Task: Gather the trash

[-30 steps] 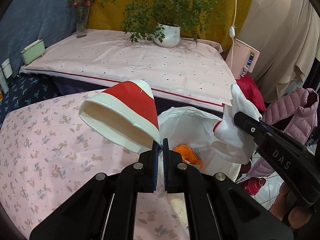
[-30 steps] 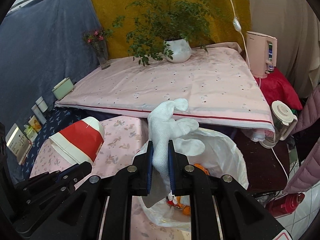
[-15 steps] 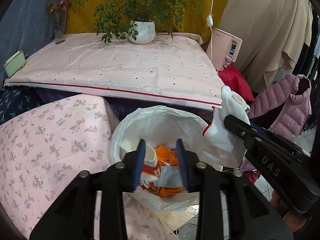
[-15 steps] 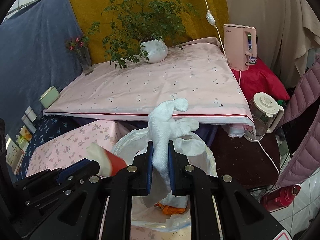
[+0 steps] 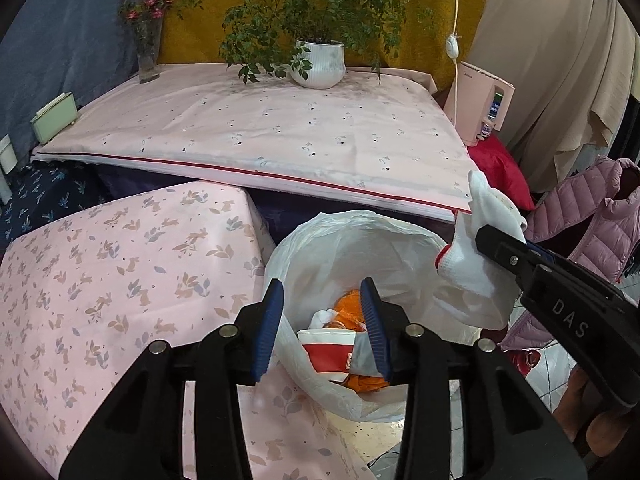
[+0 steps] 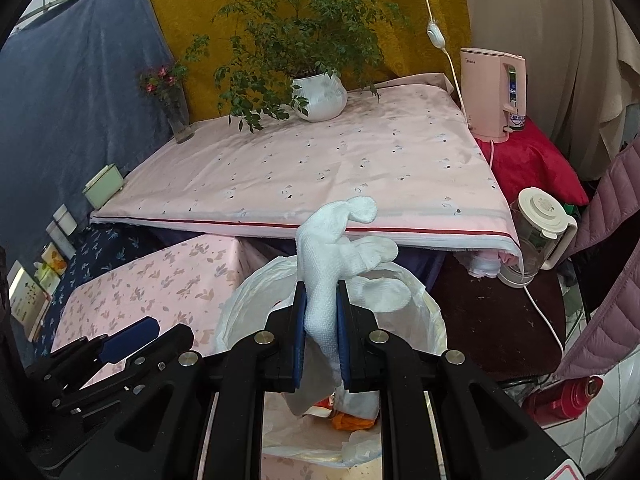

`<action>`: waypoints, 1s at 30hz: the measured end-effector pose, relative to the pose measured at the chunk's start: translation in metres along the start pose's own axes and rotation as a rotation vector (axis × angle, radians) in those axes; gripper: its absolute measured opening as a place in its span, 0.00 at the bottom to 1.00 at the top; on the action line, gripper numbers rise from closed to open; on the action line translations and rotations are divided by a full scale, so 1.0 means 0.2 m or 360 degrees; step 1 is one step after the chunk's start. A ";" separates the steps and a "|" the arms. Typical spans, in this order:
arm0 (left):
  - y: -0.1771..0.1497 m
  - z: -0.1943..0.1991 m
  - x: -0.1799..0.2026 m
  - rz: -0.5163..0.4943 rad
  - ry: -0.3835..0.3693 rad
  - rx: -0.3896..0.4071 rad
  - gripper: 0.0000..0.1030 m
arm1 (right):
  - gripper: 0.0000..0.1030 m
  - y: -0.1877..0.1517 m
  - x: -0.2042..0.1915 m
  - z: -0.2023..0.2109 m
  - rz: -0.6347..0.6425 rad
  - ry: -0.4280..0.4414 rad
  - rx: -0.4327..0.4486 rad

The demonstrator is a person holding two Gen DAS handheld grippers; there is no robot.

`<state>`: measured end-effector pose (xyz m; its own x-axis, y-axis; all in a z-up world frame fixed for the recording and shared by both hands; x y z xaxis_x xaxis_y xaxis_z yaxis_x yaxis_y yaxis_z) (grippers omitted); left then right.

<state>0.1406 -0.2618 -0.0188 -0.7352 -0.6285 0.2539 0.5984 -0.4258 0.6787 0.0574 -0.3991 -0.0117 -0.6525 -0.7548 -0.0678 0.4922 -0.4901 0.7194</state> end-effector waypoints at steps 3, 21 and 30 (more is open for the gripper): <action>-0.01 0.01 -0.02 0.0008 0.0025 0.0002 0.37 | 0.12 0.00 -0.02 -0.01 0.0020 0.0001 -0.0007; -0.03 0.06 -0.15 0.0073 0.0129 0.0035 0.52 | 0.24 0.00 -0.14 -0.05 0.0112 -0.0022 -0.0023; -0.06 0.09 -0.19 0.0090 0.0164 0.0049 0.57 | 0.27 0.00 -0.16 -0.03 0.0136 -0.0023 -0.0017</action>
<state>0.1556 -0.2205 -0.0242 -0.6630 -0.7151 0.2214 0.6268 -0.3686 0.6864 0.0823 -0.3777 -0.0131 -0.6161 -0.7876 0.0033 0.5522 -0.4290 0.7149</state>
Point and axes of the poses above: each gripper's, at about its wrist camera, not at the fingertips, and z roughly against the way its jaws point, x to its right, y to its top, the point moved 3 cm from there along -z, roughly the way its jaws point, and after that the axes turned 12 degrees about -y, right-handed, at the moved point
